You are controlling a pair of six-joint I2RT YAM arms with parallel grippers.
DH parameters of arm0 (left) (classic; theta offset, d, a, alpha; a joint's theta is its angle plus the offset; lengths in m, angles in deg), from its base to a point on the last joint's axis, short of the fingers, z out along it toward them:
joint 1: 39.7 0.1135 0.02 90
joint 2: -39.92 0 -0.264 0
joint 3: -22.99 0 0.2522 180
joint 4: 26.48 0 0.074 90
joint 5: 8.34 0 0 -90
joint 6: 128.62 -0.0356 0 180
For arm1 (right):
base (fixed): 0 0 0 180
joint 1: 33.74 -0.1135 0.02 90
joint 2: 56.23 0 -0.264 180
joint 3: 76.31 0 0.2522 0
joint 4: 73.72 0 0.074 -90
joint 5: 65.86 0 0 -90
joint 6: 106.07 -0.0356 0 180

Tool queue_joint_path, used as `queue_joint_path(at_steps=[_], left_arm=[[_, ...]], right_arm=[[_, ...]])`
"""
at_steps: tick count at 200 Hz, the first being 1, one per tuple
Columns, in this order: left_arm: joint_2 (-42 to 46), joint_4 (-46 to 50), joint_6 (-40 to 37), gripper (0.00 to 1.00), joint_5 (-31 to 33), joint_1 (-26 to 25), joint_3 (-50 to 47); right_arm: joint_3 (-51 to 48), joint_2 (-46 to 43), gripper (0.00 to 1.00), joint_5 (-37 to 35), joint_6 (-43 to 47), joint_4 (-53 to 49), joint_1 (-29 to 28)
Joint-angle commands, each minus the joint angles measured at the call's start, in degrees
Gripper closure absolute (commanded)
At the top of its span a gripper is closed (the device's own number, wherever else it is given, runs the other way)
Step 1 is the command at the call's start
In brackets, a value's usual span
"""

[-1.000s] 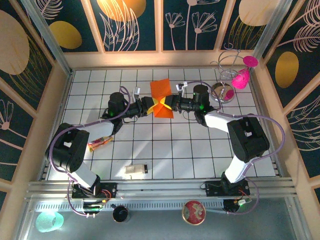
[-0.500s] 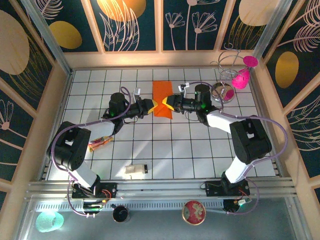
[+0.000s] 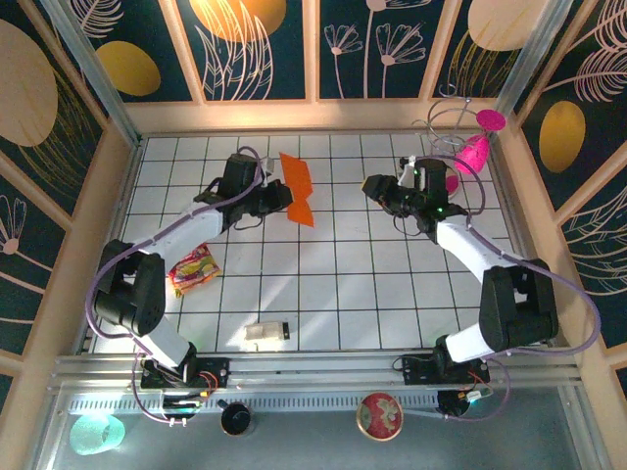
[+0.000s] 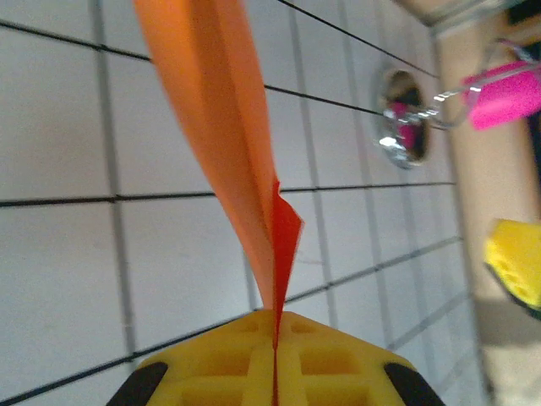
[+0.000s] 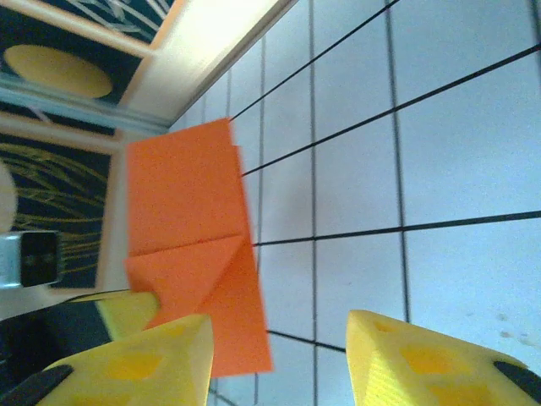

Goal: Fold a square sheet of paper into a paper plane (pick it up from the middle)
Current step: Turn over the paper at the center of the table.

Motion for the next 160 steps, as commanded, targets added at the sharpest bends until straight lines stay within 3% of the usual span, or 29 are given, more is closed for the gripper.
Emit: queue_joint_path(at_steps=[1, 56, 90, 125, 160], left_arm=[[1.0, 19.3, -11.1, 0.92, 16.4, -0.6, 5.8], [-7.5, 34.4, -16.5, 0.93, 44.9, -7.5, 18.6], [-14.2, 37.0, -15.3, 0.93, 51.2, -10.8, 22.4], [-19.4, 33.2, -12.1, 0.94, 45.7, -13.0, 23.5], [-21.6, 25.0, -7.4, 0.83, 33.3, -13.4, 21.2]], right_arm=[[1.4, -1.8, 0.54, -8.1, 4.0, -5.0, 0.0], [-0.3, -1.7, 0.54, -11.2, 4.0, -4.6, 0.2], [-1.6, -2.2, 0.54, -12.3, 3.5, -4.3, 0.9], [-3.2, -2.7, 0.54, -13.1, 2.6, -3.9, 1.5], [-3.9, -2.4, 0.54, -13.2, 1.8, -3.7, 1.9]])
